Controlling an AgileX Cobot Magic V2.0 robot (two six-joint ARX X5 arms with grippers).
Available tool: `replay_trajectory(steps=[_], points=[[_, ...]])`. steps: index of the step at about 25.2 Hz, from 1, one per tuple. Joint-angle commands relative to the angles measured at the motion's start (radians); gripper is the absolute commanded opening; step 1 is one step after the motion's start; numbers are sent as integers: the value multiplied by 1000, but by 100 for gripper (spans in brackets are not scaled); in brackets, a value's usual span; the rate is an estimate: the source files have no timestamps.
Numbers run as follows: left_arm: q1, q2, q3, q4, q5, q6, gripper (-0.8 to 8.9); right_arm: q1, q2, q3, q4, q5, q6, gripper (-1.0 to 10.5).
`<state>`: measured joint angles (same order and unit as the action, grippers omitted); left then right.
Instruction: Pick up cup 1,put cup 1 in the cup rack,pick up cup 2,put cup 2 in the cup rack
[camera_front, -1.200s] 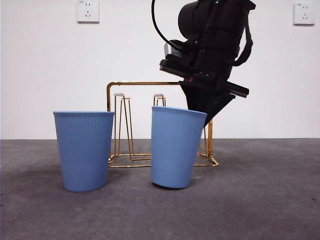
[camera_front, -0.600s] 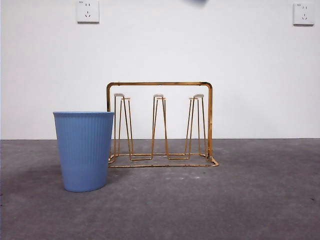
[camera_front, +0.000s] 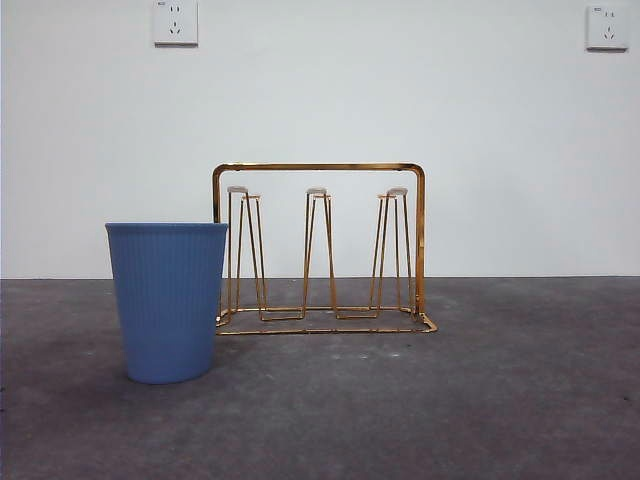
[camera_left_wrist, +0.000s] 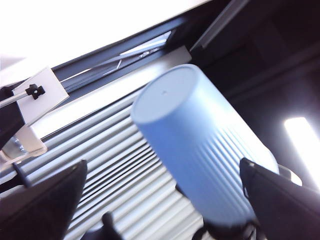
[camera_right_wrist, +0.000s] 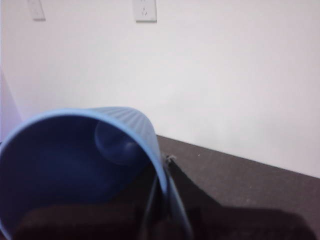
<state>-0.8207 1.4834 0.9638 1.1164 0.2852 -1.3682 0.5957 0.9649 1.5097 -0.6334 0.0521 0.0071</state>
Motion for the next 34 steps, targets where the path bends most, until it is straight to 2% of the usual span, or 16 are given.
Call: replay_trajectory(steps=[1,12,34], points=[[-17,11,22,56,-56,-10,656,1,8,-5,3,-6,-14,-11],[-6,12,31,51,-70,12,656,1,60,-7,-11,-84,-30,-11],[-2,12,33,54,-76,11,656,2,99,-9,-67,-103,-34,-11]])
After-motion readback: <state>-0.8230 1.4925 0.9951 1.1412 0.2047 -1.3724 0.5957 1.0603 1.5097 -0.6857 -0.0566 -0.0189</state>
